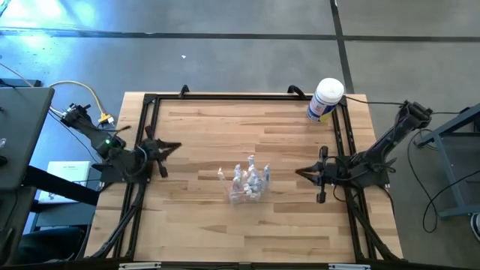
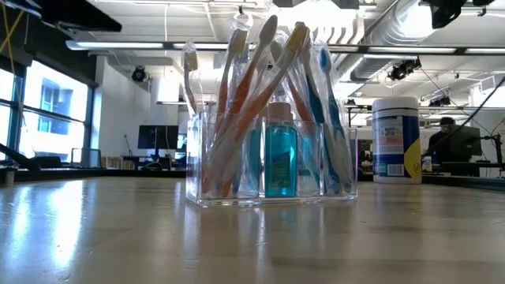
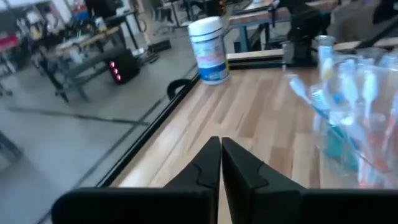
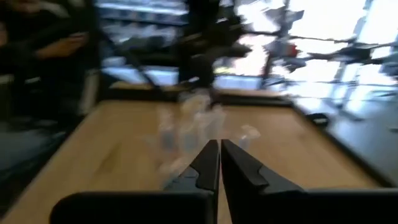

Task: Pick & Place toothbrushing station
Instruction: Return to Home Position

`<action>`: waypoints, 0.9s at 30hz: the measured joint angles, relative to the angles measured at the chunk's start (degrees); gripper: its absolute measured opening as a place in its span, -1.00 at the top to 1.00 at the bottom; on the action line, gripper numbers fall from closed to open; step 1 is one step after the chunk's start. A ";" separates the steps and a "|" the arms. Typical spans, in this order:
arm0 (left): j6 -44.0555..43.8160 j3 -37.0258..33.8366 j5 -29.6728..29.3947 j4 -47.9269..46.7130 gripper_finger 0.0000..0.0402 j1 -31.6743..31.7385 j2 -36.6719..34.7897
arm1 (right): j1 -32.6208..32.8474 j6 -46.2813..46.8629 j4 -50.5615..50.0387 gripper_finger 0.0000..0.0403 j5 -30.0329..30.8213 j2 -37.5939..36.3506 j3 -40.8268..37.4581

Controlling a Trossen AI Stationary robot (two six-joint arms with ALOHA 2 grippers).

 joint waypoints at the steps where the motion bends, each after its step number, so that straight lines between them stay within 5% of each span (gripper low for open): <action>1: -1.51 0.00 0.66 -2.41 0.97 0.68 -2.14 | -1.29 1.43 -3.30 0.96 -4.26 -1.80 0.00; 6: -6.76 -0.67 7.88 -7.15 0.99 4.72 -12.10 | -8.26 3.25 -12.85 0.99 -22.43 -7.27 0.00; 13: -6.62 -5.81 10.70 -4.33 0.99 8.12 -20.53 | -15.69 1.74 -11.33 0.99 -34.20 -9.51 -3.48; 21: 0.04 -15.29 11.98 10.95 0.99 8.76 -22.26 | -20.74 1.85 2.32 0.99 -39.61 -15.58 -16.90; 27: 0.45 -19.67 11.26 13.78 0.99 8.78 -22.25 | -23.20 3.27 4.98 0.99 -43.33 -23.13 -23.50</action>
